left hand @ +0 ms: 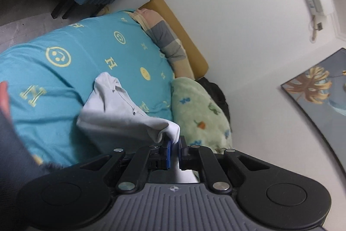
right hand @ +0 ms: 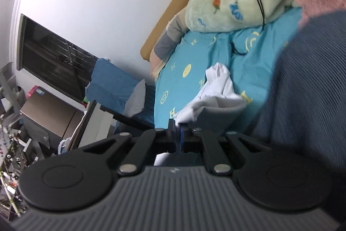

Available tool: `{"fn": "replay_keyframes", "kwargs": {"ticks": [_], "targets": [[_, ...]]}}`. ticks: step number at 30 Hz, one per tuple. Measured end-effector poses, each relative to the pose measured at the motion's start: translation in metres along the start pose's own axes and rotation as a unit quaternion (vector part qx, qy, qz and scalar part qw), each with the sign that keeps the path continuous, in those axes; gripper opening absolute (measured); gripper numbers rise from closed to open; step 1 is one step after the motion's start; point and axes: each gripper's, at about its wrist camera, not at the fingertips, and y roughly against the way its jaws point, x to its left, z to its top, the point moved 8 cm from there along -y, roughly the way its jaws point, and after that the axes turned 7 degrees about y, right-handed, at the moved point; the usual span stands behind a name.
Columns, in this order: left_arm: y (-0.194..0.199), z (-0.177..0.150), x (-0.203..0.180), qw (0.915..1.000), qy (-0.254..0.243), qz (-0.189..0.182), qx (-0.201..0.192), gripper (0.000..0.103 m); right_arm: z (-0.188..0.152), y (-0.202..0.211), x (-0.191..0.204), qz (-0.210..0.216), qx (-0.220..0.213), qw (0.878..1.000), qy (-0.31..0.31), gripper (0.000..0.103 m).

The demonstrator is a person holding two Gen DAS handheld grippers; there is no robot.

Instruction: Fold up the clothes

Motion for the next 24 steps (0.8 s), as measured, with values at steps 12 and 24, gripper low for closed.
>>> {"fn": "replay_keyframes", "kwargs": {"ticks": [12,24], "targets": [[-0.201,0.118,-0.001,0.9872,-0.081,0.137,-0.012,0.008,0.090,-0.208,0.003,-0.060,0.007,0.997,0.053,0.009],[-0.306,0.117,0.079,0.9684,-0.145,0.202,0.020,0.014,0.061,-0.331,-0.090,-0.086,0.173,0.981,-0.015,0.011]]}}
